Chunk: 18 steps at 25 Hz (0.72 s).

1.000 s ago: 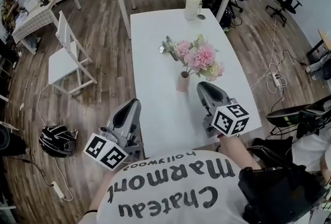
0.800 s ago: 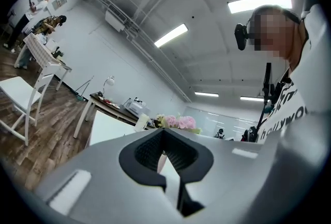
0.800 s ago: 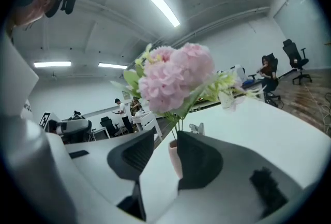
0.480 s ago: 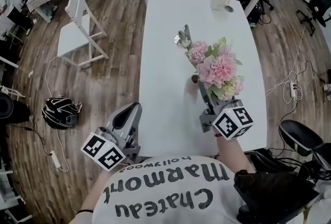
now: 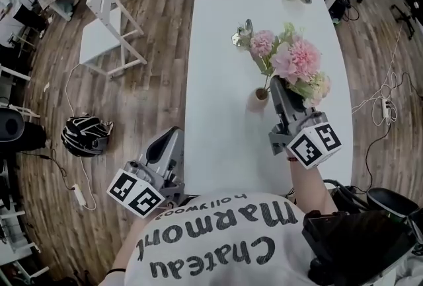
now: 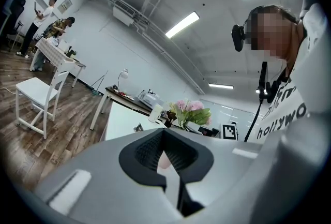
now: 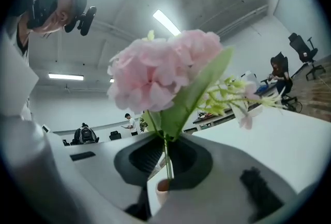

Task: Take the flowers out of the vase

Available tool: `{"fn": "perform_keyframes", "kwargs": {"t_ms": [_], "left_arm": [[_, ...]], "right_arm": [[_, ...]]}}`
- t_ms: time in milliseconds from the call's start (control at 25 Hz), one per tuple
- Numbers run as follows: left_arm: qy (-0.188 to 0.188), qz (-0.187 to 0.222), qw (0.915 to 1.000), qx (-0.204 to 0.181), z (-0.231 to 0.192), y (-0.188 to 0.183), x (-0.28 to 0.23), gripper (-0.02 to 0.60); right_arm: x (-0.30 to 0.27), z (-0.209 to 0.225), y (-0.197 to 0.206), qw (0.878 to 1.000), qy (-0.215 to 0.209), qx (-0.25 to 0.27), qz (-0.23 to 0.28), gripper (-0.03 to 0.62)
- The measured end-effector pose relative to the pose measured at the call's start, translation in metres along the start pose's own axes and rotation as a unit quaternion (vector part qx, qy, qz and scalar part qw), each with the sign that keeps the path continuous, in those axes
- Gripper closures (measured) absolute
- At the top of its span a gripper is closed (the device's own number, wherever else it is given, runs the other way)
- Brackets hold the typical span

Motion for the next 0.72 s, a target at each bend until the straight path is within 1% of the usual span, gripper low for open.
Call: {"fn": "perform_keyframes", "kwargs": {"t_ms": [160,400,560,720], "left_arm": [[0.005,0.008,0.9999,0.003,-0.005,-0.006,0.008,0.578],[0.029,0.024,0.9993,0.002,-0.007,-0.013,0.035,0.578],[0.038,0.035,0.9987,-0.001,-0.007,-0.017,0.058,0.578],[0.039,0.045,0.9982,-0.001,-0.017,-0.018,0.089,0.577]], "right_arm": [[-0.002,-0.003,-0.018,1.0,0.011,0.015,0.015,0.56],[0.007,-0.032,-0.052,0.997,0.026,0.057,0.052,0.565],[0.016,-0.054,-0.075,0.991,0.041,0.098,0.08,0.565],[0.024,-0.081,-0.087,0.983,0.061,0.137,0.105,0.565]]}}
Point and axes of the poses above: the fingertips, and each gripper's own axes: x backward along the fingers, z to its right, y out of its underside, the point moved 5 cm from there along x, backward along the fingers, and after that the axes turned 1 degree about x, right-handed, at the moved point
